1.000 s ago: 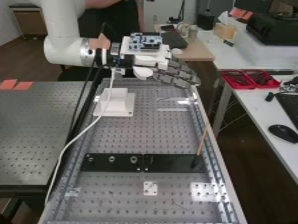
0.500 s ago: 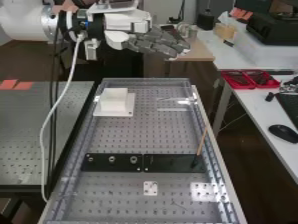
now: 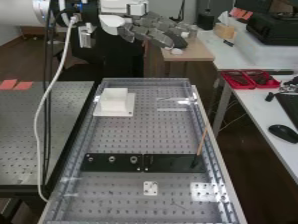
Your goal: Grab the drill bit and place it in the clear container
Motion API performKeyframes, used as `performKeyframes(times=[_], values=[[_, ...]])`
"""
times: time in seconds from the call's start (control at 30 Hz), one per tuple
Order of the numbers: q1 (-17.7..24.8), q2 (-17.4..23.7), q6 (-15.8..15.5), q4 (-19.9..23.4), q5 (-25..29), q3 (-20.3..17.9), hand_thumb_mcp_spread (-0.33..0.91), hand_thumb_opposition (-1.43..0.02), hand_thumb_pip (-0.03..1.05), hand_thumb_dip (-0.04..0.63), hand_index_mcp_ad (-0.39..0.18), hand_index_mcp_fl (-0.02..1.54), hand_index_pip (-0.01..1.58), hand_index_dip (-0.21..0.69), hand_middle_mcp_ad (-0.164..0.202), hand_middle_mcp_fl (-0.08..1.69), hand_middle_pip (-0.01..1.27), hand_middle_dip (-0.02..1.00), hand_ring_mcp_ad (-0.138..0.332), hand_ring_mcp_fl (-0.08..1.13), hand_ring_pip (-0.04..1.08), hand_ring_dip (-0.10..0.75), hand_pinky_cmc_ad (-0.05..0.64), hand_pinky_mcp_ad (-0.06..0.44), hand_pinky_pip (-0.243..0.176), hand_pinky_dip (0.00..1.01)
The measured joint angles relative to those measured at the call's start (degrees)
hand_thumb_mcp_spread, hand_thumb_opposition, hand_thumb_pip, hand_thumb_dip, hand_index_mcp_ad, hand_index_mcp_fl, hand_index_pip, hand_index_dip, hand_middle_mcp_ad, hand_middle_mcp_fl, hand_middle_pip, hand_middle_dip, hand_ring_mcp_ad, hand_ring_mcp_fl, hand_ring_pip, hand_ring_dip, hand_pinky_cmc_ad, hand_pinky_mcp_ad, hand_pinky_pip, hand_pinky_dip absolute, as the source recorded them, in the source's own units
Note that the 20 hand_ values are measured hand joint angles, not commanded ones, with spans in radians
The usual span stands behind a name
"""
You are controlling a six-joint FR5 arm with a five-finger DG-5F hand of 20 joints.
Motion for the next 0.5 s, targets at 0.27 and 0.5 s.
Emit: performKeyframes(times=[0.27, 0.5], values=[[-0.3, -0.3, 0.0, 0.0, -0.3, 0.3, 0.32, -0.71, 0.18, 0.068, -0.061, 0.34, 0.07, 0.279, 0.075, 0.15, 0.14, 0.14, 0.204, 0.03, 0.11, -0.021, 0.463, 0.307, -0.089, 0.28], [-0.5, -0.2, 0.0, 0.0, -0.6, 0.3, 0.32, -0.71, 0.18, 0.068, -0.061, 0.35, 0.07, 0.283, 0.075, 0.15, 0.14, 0.14, 0.204, 0.03, 0.11, -0.021, 0.463, 0.307, -0.093, 0.28]])
